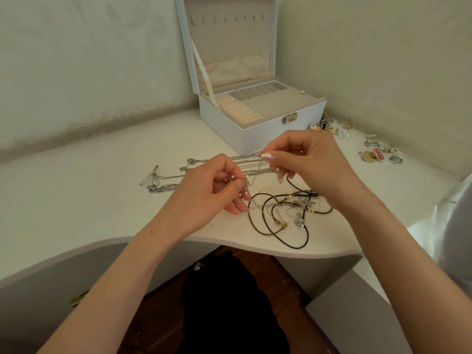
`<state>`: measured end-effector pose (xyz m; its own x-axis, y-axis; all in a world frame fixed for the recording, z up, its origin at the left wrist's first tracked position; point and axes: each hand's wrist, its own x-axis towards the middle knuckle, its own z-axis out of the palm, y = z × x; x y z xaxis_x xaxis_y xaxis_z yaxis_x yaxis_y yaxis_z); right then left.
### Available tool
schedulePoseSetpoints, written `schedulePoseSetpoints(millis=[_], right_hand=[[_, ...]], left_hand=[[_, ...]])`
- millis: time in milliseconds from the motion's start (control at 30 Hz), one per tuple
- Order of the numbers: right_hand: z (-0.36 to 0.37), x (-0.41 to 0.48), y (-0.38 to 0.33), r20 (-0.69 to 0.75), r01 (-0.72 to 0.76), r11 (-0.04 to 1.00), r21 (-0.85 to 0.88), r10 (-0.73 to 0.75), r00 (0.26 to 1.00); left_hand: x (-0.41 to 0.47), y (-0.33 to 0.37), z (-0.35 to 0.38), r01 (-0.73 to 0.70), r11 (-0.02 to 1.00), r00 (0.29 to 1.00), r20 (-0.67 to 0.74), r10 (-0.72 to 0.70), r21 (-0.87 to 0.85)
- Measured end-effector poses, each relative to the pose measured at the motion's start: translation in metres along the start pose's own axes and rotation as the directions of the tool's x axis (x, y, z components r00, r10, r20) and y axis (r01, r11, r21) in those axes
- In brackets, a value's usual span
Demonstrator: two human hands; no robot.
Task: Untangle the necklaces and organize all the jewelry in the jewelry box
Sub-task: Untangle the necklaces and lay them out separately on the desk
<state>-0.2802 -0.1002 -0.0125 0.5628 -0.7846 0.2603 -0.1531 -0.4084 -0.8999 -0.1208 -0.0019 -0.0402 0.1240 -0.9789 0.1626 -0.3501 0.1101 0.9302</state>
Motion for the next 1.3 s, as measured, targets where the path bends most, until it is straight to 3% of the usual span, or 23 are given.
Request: schedulePoseSetpoints(millis=[167, 267, 333, 467, 600, 800, 967, 1167, 1233, 1300], right_hand=[[0.021, 0.005, 0.006, 0.141, 0.003, 0.979, -0.202, 0.026, 0.990], [0.026, 0.001, 0.007, 0.139, 0.072, 0.945, -0.319, -0.029, 0.990], [0.023, -0.006, 0.006, 0.123, 0.082, 0.948, -0.306, -0.046, 0.991], [0.020, -0.016, 0.005, 0.265, 0.016, 0.957, -0.291, 0.065, 0.962], [0.023, -0.017, 0.008, 0.235, -0.074, 0.986, -0.146, 0.107, 0.966], [0.008, -0.018, 0.010, 0.176, -0.100, 0.990, -0.102, 0.117, 0.978], [-0.011, -0.020, 0.010, 0.122, -0.009, 0.977, 0.212, -0.017, 0.992], [-0.016, -0.024, 0.011, 0.112, 0.017, 0.861, 0.509, -0.086, 0.990], [-0.015, -0.025, 0.012, 0.111, 0.017, 0.838, 0.545, -0.092, 0.990], [-0.013, -0.024, 0.013, 0.121, 0.017, 0.879, 0.476, -0.085, 0.989]], left_hand=[[-0.004, 0.000, -0.004, -0.005, 1.000, 1.000, -0.006, 0.005, 0.013], [-0.006, 0.001, -0.007, -0.008, 1.000, 1.000, -0.012, 0.008, 0.007], [-0.006, 0.002, -0.007, -0.010, 1.000, 1.000, -0.020, 0.010, 0.001], [-0.005, 0.004, -0.006, -0.016, 1.000, 0.999, -0.039, 0.016, -0.002], [-0.004, 0.004, -0.004, -0.014, 0.999, 0.997, -0.069, 0.016, 0.029], [-0.003, -0.003, -0.006, 0.033, 0.991, 0.991, -0.132, -0.015, 0.132], [-0.002, -0.007, -0.004, 0.049, 0.990, 0.992, -0.118, -0.034, 0.131], [0.001, -0.004, -0.002, 0.038, 0.993, 0.996, -0.090, -0.028, 0.111], [0.003, -0.003, 0.001, 0.033, 0.994, 0.996, -0.085, -0.024, 0.102], [0.004, -0.002, 0.003, 0.030, 0.994, 0.997, -0.076, -0.022, 0.103]])
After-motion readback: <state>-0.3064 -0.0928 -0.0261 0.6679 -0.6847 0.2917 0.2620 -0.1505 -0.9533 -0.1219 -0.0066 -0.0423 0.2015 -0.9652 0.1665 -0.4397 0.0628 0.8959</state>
